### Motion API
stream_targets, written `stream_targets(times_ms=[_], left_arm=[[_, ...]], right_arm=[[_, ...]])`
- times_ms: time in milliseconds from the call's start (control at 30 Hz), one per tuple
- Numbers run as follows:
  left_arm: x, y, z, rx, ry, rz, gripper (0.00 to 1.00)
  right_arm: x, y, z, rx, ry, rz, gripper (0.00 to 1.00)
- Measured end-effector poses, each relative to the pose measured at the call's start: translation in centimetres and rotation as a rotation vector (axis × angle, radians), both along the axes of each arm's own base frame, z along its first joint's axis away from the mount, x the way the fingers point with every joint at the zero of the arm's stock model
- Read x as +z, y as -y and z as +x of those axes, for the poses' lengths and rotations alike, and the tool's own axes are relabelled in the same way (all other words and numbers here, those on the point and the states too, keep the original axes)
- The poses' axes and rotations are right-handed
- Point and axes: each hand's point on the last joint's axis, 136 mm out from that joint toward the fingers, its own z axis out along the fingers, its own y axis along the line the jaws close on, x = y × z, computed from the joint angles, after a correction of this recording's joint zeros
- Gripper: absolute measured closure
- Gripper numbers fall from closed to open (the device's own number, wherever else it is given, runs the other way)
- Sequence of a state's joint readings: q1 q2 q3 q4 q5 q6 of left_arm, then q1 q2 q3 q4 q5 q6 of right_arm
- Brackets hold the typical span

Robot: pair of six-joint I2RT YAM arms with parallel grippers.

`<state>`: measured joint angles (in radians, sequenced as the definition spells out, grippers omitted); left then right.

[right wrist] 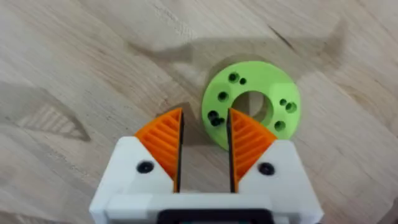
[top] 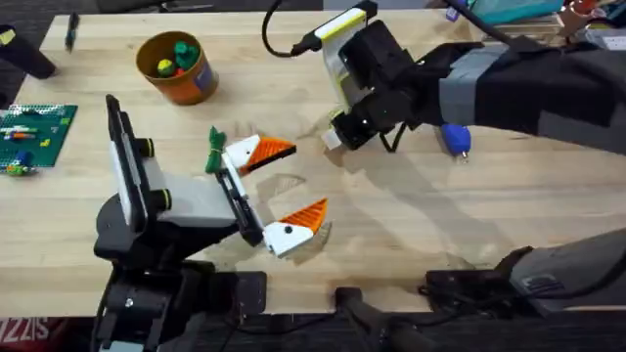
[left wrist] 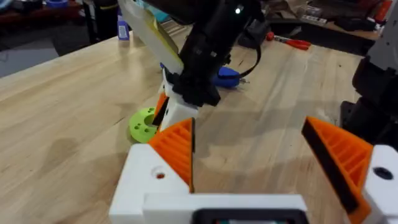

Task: Pick up the gripper from the table and insert it into the empty holder that is missing its gripper. Then pick up a screw, insert it into the mounting hole, and use the screwdriver to tighten it. Finally, clean up the table by picking up the vegetable and placing it into the bucket.

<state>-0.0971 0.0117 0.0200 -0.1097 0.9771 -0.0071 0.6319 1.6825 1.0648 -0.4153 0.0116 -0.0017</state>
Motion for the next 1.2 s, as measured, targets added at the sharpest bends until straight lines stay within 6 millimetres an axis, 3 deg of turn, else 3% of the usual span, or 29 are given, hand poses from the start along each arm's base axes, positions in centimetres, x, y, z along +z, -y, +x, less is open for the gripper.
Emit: stream_targets(times_ms=[567,733,1200], left_arm=[[0.00,0.00,0.01,0.000,0.000,0.000,0.015],[0.00,0.00,0.00,0.000,0.000,0.000,0.015],[0.00,0.00,0.01,0.000,0.000,0.000,0.015]], right_arm=[[-0.41,-0.17,0.32,-0.001,0.005,0.000,0.618],[-0.39,-0.13,0.39,-0.002,0.008,-0.003,0.739],[-0.54,-0.07,0.39,-0.002,0.007,-0.008,0.842]])
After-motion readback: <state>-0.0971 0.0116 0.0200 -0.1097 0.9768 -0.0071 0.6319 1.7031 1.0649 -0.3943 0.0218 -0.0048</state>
